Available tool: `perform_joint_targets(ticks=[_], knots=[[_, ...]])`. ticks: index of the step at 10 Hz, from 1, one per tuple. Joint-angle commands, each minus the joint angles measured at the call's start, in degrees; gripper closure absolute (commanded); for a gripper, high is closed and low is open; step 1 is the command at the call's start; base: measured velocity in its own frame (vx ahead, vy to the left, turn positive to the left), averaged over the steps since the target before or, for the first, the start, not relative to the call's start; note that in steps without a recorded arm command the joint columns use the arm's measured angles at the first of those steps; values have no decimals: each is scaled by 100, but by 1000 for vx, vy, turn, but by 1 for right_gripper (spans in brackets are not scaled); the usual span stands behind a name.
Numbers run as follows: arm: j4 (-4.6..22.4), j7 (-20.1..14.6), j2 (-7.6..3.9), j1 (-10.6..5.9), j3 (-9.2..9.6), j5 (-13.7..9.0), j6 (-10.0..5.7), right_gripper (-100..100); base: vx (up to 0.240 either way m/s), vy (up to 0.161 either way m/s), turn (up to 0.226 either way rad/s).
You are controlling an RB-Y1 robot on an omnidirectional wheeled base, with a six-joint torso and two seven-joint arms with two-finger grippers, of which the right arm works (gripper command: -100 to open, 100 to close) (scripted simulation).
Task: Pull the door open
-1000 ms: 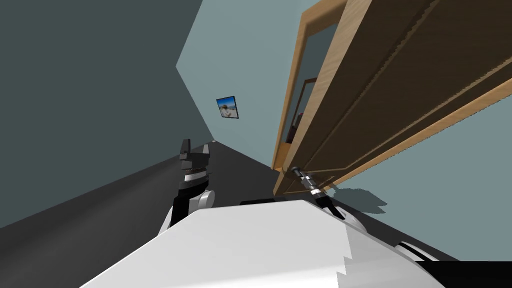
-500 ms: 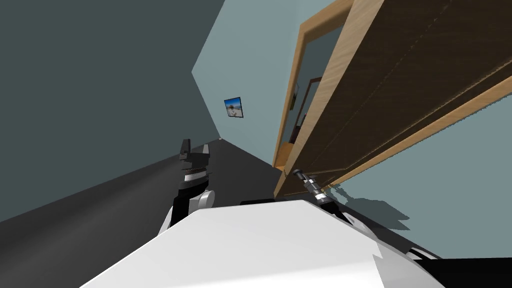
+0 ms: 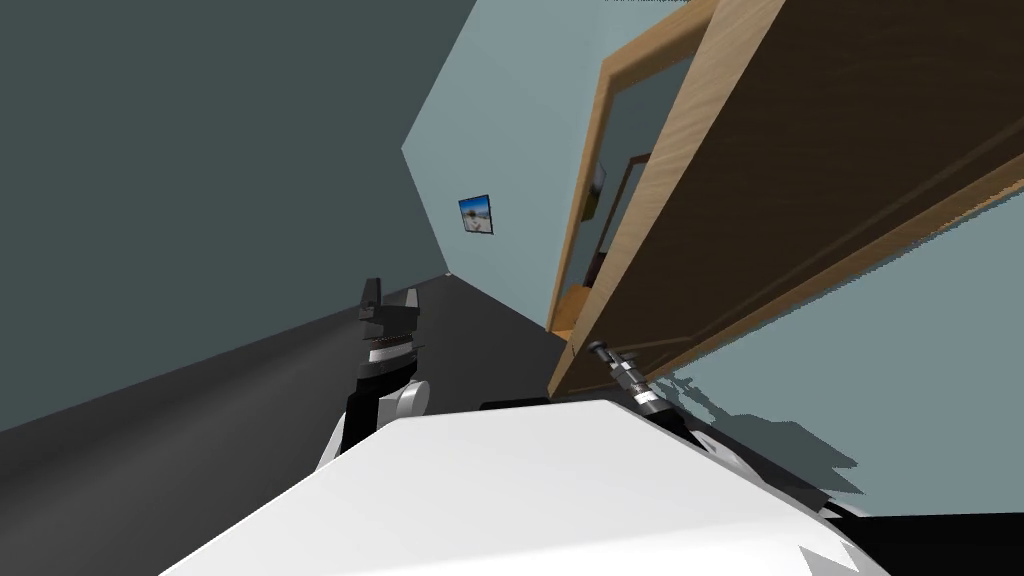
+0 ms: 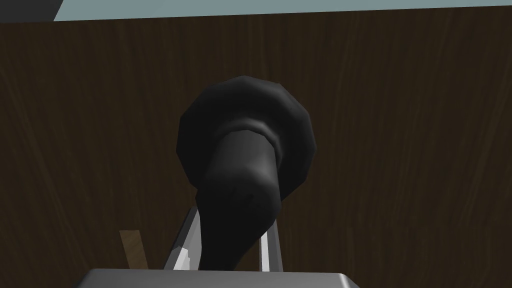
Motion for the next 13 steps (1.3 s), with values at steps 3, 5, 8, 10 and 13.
perform_joint_targets(ticks=[3,5,8,10,13], knots=[[79,-25,-55,78,88,-45,-207,100,-169,-69,145],[147,-47,-93,114,142,-80,-343,100,-197,-87,181],[226,-74,-139,157,207,-120,-503,100,-198,-76,162],[274,-95,-123,137,234,-111,-520,100,-117,-29,61],[354,-117,-134,131,279,-125,-603,100,-169,-61,160]])
